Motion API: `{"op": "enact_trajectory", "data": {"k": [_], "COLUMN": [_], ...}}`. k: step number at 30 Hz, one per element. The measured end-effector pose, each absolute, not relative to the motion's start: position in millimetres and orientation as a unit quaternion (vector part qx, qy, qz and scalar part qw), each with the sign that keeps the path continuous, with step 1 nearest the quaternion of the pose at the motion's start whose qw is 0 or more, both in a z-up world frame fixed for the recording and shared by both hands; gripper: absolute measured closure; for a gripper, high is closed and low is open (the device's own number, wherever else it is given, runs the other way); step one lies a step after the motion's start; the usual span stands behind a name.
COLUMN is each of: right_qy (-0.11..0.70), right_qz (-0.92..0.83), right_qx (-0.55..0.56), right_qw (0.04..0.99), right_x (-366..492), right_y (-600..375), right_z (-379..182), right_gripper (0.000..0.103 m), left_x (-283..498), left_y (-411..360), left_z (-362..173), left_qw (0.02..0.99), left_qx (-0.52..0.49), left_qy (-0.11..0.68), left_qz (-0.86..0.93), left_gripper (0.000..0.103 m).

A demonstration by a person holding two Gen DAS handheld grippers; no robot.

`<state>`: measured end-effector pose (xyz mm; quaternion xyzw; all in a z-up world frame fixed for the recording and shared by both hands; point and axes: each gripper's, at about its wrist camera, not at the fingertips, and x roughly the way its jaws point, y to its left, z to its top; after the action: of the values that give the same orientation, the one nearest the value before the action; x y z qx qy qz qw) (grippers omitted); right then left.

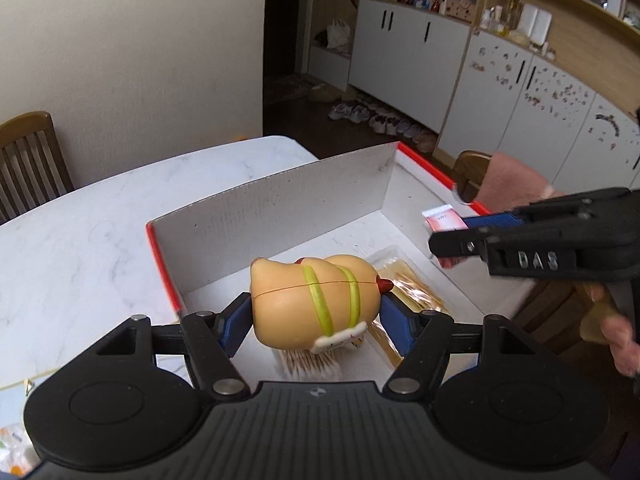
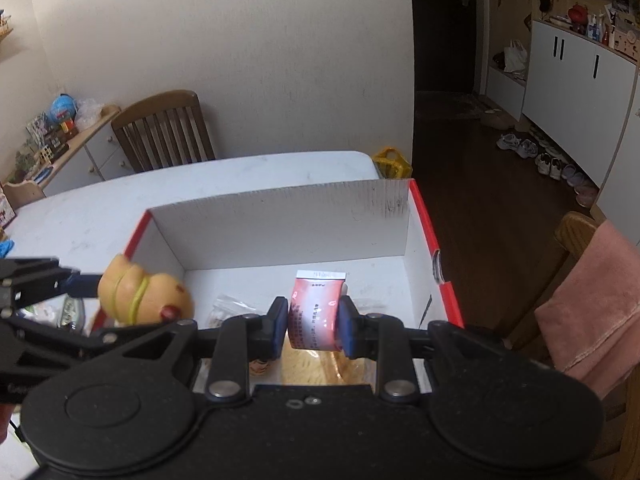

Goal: Organize objects
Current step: 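Open both tools to drop the orange toy and pink tube into the box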

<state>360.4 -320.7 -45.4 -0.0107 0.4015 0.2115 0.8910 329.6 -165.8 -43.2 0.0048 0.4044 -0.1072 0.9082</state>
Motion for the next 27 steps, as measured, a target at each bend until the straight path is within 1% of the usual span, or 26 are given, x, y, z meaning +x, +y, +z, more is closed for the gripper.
{"op": "enact_trajectory", "data": {"k": [11, 15, 24, 27], "right_qy": [0.427, 0.435, 0.435, 0.436], "right_qz": [0.227, 0.236, 0.254, 0.253], "right_qx": [-0.035, -0.060, -0.090, -0.092], "right_qw": [0.875, 0.867, 0.859, 0.859], "right_x": [377.7, 376.4, 370.2, 370.8], "right_y": [-318.6, -313.9, -307.7, -307.5], "right_z": [-75.4, -84.8, -84.4, -85.8], "right_gripper": [0.077, 0.077, 0.076, 0.076], "left_x": [388.7, 403.3, 426.2, 430.6], "left_y": [-178.4, -184.6, -189.9, -189.2], "left_z": [-65.0, -75.1, -103.2, -107.0], "left_qw": [0.890, 0.880, 0.843, 0.838], "left_qx": [0.013, 0.022, 0.006, -0.002], "left_qy": [0.447, 0.466, 0.532, 0.540], "left_qz": [-0.092, -0.087, -0.081, -0.079], "left_gripper": [0.035, 0.035, 0.034, 0.034]}}
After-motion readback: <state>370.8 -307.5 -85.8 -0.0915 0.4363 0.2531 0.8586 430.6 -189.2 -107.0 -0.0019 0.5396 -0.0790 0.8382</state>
